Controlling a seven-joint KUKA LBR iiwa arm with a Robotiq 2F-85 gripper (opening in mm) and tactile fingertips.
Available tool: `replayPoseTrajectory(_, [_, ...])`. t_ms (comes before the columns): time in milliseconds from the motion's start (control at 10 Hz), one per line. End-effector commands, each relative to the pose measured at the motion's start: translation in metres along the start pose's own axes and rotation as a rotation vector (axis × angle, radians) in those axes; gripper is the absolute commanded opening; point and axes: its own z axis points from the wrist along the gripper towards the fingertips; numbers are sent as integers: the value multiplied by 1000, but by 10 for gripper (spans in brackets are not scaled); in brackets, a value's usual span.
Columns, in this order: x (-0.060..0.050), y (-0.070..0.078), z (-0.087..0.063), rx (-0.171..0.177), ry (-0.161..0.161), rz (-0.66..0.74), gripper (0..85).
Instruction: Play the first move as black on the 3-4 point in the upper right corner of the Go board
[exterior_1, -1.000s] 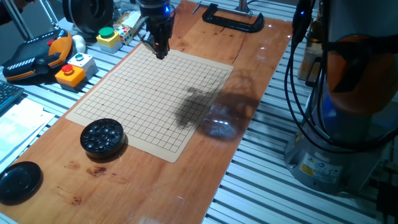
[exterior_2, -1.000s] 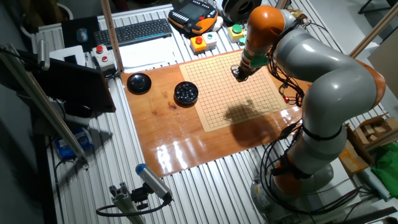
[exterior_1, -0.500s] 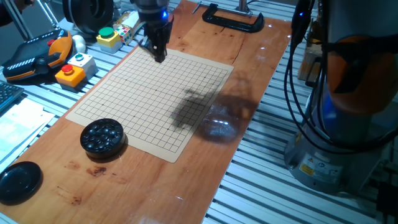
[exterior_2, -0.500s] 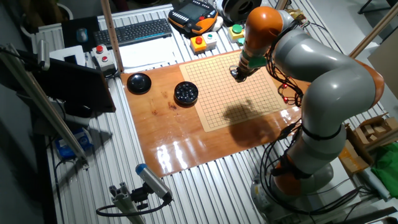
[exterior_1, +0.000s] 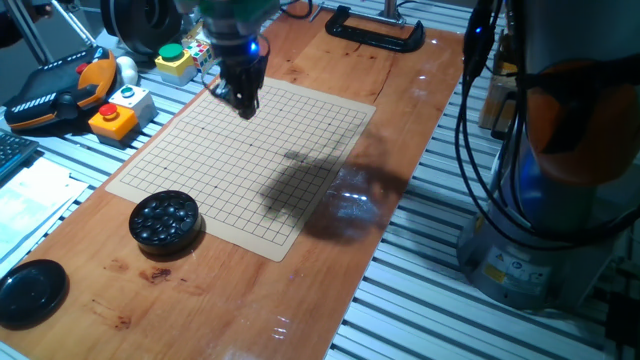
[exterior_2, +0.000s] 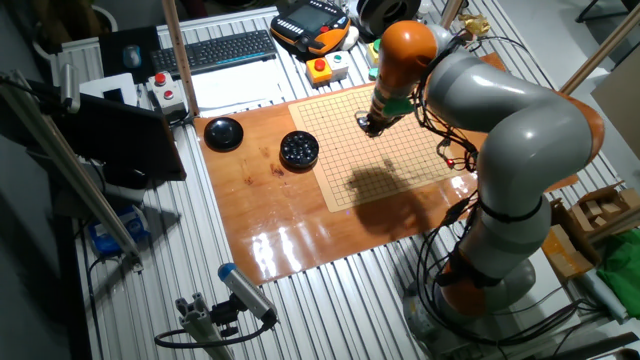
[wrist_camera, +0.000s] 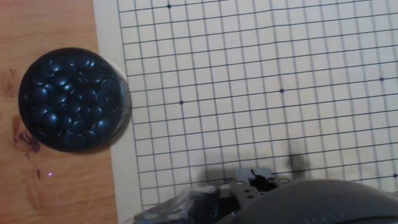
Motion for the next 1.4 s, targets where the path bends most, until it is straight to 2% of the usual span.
replayPoseTrajectory(0, [1,4,4,-1,1,-6,7])
replayPoseTrajectory(100, [1,8,7,5,2,-20,7])
replayPoseTrajectory(400, [3,28,8,111,2,-71,7])
replayPoseTrajectory(500, [4,32,8,124,-1,-70,7])
replayPoseTrajectory(600, [4,33,10,119,-6,-57,7])
replayPoseTrajectory(800, [1,35,14,66,2,-13,7])
replayPoseTrajectory(1000, [1,38,18,74,3,-4,7])
replayPoseTrajectory(1300, [4,43,25,44,-13,-26,7])
